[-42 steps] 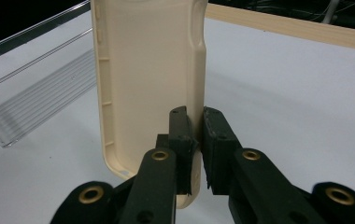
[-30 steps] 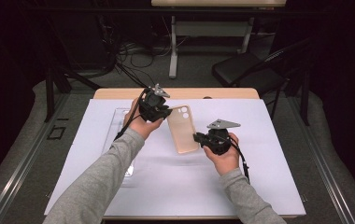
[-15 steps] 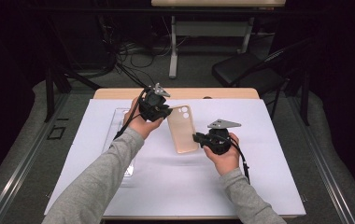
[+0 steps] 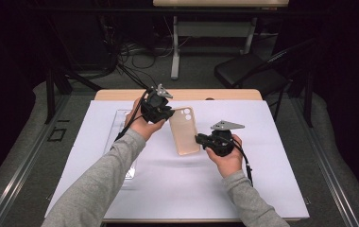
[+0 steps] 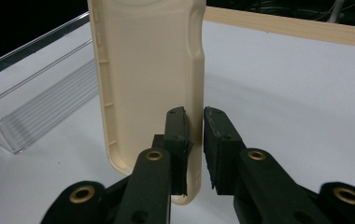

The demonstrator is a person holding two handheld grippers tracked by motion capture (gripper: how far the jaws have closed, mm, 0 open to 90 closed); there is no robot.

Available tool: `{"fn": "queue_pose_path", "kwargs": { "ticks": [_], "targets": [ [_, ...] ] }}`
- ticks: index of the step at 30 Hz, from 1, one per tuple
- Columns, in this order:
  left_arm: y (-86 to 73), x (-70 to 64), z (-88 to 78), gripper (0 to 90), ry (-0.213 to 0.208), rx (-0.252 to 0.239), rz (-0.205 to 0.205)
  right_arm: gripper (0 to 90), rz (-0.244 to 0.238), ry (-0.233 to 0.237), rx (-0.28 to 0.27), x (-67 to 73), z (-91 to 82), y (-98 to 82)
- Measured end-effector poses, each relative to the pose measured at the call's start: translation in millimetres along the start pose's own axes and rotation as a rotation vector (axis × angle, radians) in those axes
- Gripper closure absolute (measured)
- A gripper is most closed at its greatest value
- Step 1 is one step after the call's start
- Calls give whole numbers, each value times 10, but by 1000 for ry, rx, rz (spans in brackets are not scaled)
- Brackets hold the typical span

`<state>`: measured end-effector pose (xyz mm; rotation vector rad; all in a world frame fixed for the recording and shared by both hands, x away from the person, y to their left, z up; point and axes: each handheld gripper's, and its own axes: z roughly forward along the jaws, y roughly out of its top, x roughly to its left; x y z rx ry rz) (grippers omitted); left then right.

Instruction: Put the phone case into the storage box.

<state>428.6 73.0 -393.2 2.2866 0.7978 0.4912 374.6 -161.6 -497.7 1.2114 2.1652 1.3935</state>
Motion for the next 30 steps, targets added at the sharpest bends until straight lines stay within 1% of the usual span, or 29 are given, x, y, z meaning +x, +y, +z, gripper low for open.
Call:
{"fn": "queue_pose_path", "kwargs": {
  "ticks": [8,16,21,24,30],
  "targets": [
    [0,-3,-4,793,0,-4,1,763,0,9,1,6,10,-4],
    [-6,14,-20,793,4,-4,6,709,7,12,-5,3,9,-1],
    [-11,28,-33,793,16,-10,6,661,8,9,-5,-1,11,0],
    [-15,42,-37,793,20,-14,10,618,13,12,-12,-5,5,4],
    [-25,70,-43,792,40,-19,19,568,17,-2,-13,-18,-2,8]
  ]
}}
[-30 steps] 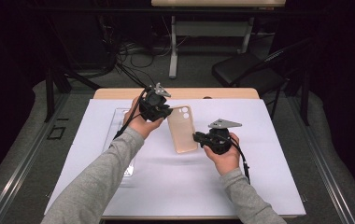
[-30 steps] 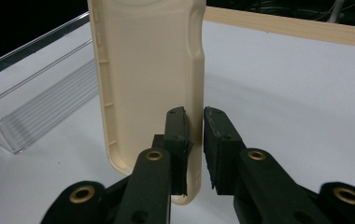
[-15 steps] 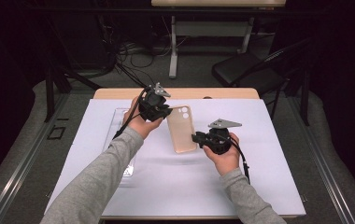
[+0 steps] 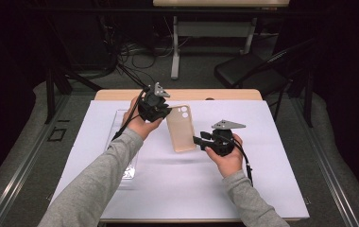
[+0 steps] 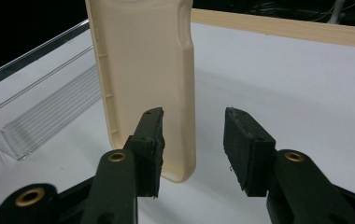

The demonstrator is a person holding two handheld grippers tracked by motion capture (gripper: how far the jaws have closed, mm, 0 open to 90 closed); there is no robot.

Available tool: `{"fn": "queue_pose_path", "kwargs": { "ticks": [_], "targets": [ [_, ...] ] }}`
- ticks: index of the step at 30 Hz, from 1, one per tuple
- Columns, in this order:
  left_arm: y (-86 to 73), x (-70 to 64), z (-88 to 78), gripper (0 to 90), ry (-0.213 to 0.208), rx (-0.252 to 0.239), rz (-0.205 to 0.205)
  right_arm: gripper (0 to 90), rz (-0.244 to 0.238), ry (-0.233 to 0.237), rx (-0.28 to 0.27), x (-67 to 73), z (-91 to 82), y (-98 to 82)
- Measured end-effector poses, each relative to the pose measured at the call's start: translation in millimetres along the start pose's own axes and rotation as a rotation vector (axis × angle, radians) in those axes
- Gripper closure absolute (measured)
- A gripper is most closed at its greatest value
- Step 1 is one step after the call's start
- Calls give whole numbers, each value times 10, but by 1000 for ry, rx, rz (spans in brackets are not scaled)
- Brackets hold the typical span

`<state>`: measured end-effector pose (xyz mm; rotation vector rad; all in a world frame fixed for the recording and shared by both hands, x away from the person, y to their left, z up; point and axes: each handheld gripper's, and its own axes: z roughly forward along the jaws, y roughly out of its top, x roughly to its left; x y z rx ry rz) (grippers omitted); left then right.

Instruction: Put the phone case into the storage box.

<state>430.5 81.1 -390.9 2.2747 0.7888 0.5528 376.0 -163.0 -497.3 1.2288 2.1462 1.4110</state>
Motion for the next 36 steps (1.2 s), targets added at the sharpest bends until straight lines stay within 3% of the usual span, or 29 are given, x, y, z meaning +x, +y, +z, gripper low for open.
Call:
{"fn": "queue_pose_path", "kwargs": {
  "ticks": [8,15,24,30,36],
  "targets": [
    [-6,25,-22,792,35,-17,34,488,-1,-17,11,-26,12,2],
    [-10,41,-41,792,66,-30,56,470,-60,-38,38,-22,48,1],
    [-23,76,-53,792,93,-52,77,467,-62,-36,34,-16,35,2],
    [-27,101,-44,792,105,-58,116,441,-75,-36,45,-13,41,0],
    [-28,128,-19,792,122,-65,138,428,-72,-48,21,-29,19,13]
  ]
}}
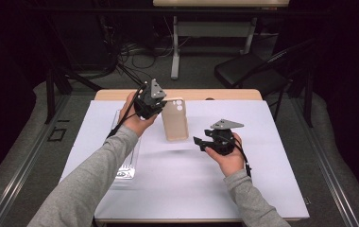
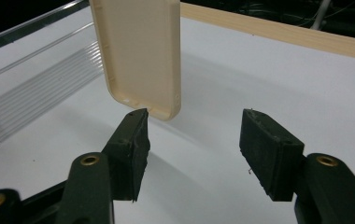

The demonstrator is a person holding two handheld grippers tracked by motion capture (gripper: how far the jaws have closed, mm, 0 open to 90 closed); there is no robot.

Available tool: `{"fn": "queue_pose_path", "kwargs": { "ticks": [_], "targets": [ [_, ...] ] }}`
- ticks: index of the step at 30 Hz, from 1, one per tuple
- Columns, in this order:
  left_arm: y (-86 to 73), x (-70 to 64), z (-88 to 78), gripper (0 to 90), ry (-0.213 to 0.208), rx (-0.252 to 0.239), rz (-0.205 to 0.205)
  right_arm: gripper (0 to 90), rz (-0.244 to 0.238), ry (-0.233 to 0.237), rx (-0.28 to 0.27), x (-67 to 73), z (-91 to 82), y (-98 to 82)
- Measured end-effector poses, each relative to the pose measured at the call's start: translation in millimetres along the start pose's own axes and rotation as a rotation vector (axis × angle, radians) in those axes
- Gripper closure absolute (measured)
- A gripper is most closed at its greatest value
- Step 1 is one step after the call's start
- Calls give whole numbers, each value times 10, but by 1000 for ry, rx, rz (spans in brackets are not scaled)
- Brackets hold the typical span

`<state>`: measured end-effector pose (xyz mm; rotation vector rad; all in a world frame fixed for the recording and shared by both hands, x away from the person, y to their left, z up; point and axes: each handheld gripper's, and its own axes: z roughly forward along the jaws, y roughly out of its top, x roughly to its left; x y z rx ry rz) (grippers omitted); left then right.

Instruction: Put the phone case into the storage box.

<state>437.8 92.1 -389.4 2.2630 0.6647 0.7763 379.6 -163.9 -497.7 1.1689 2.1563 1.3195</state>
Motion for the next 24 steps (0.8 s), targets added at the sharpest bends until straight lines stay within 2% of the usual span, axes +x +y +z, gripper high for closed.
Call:
{"fn": "queue_pose_path", "kwargs": {
  "ticks": [10,14,19,24],
  "targets": [
    [-14,49,-20,792,7,6,1,421,9,2,1,-21,9,0],
    [-23,88,-45,792,12,6,-3,413,28,1,-5,-32,0,-1],
    [-42,160,-84,792,21,12,-6,405,52,9,-11,-41,-11,2],
    [-75,246,-132,792,38,13,-16,395,51,4,-3,-51,-3,-2]
  ]
}}
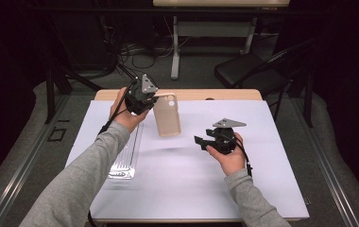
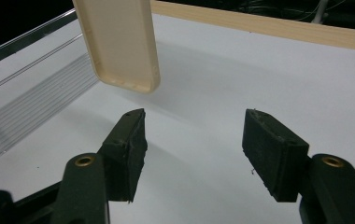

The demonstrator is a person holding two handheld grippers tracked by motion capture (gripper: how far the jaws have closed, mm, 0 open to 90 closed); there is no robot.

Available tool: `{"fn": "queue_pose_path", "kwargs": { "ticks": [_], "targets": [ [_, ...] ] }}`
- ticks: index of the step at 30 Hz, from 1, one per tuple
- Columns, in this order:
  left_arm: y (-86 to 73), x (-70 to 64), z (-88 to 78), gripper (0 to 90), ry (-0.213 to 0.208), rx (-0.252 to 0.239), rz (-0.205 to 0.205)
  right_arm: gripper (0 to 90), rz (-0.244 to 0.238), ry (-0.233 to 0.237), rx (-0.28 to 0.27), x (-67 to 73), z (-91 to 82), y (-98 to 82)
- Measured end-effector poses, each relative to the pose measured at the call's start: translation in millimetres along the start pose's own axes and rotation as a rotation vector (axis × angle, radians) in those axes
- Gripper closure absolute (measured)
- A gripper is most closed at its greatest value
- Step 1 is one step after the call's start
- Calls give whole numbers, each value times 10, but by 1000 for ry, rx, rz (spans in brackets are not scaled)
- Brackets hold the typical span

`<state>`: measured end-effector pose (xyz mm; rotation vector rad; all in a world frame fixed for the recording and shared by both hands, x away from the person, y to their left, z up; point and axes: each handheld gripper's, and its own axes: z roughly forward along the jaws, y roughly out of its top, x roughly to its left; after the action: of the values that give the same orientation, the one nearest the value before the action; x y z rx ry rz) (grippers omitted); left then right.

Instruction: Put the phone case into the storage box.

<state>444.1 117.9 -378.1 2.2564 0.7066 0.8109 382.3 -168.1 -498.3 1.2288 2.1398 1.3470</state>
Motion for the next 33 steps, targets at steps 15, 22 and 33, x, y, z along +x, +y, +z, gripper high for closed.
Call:
{"fn": "queue_pose_path", "kwargs": {
  "ticks": [15,22,33],
  "targets": [
    [-184,289,-232,792,40,2,-28,307,13,-3,1,11,6,3],
    [-266,424,-352,792,63,3,-29,227,-1,-30,11,4,31,-8],
    [-351,615,-462,792,62,-2,-26,165,29,-33,28,-16,41,-8]
  ]
}}
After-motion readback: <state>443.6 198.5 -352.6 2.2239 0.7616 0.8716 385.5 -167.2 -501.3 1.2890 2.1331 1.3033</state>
